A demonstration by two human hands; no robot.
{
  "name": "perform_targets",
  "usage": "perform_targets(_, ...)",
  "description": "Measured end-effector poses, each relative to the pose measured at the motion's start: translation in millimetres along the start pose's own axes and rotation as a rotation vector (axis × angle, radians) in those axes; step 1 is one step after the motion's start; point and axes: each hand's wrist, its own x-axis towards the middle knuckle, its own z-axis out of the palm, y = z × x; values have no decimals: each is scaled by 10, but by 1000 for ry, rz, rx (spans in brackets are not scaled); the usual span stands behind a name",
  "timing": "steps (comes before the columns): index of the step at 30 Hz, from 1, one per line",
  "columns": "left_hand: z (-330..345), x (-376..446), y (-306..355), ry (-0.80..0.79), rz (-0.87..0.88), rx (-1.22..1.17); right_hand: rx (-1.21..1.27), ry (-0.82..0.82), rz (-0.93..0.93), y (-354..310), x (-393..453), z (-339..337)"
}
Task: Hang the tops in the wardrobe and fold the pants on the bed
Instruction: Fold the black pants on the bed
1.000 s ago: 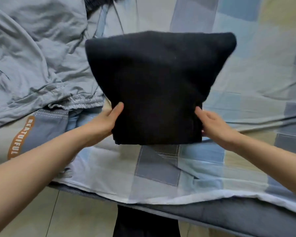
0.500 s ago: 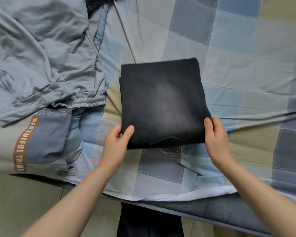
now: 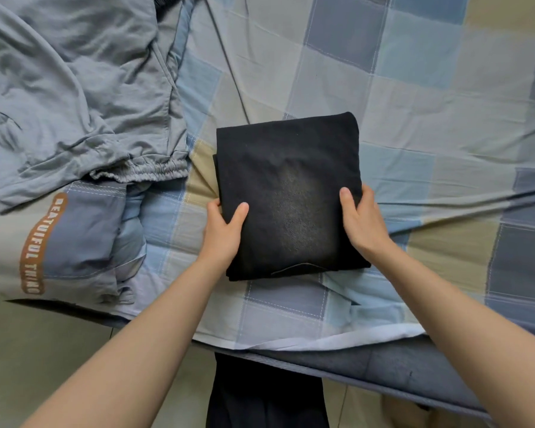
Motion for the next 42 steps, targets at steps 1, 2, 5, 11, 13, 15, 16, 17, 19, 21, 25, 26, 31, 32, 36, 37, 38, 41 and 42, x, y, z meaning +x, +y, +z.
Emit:
perform_targets(1,36,5,41,18,-14,-17,-21,3,36,-30,42,22)
perform_targets(2,62,10,69,38,-24,-29,-41,-1,79,-59,72,48)
perform_targets(5,104,-79,134,106,-46,-72,-23,-45,125,-123,71,-18)
perform_targets(11,-94,-814,241,117,-74,-202,-3,-127,118,-179,-587,-453)
perform_targets(13,-259,-1141,332,102,-23,-179,24,-143,102,-241,-1009,-603)
perform_targets(15,-445,-1481,485,86,51,-144,50,-118,66,-313,-1459,-757)
perform_targets(16,-548,-1677,613,73,82,-122,57,-81,40,-381,-1699,-872)
perform_targets(17,-621,-1818,705,64,107,-105,62,-38,21,-430,-1881,-943)
perform_targets(19,-771,-2129,947,38,162,-73,60,38,-19,-562,-2261,-1106)
perform_targets(21,-952,-2423,1248,3,227,-49,48,137,-55,-782,-2626,-1332)
perform_targets(25,-1240,-2831,1745,-25,340,-57,54,273,-113,-1231,-3163,-1750)
perform_targets(26,-1311,-2934,1874,-41,378,-47,65,314,-115,-1349,-3312,-1853)
perform_targets(31,-1597,-3442,2309,-128,507,-1,144,478,-101,-1695,-4010,-2152)
perform_targets(32,-1646,-3535,2363,-150,531,11,157,497,-98,-1734,-4135,-2185)
perform_targets(36,-1761,-3907,2532,-246,613,16,197,631,-66,-1775,-4693,-2289)
perform_targets(37,-1775,-4001,2549,-260,635,28,200,659,-53,-1765,-4824,-2294)
perform_targets(38,-1775,-4102,2565,-280,649,34,206,688,-38,-1743,-4954,-2307)
perform_targets(41,-1703,-4469,2557,-395,682,80,222,810,34,-1584,-5425,-2343)
perform_targets(42,-1670,-4547,2532,-427,696,101,228,842,60,-1533,-5540,-2343)
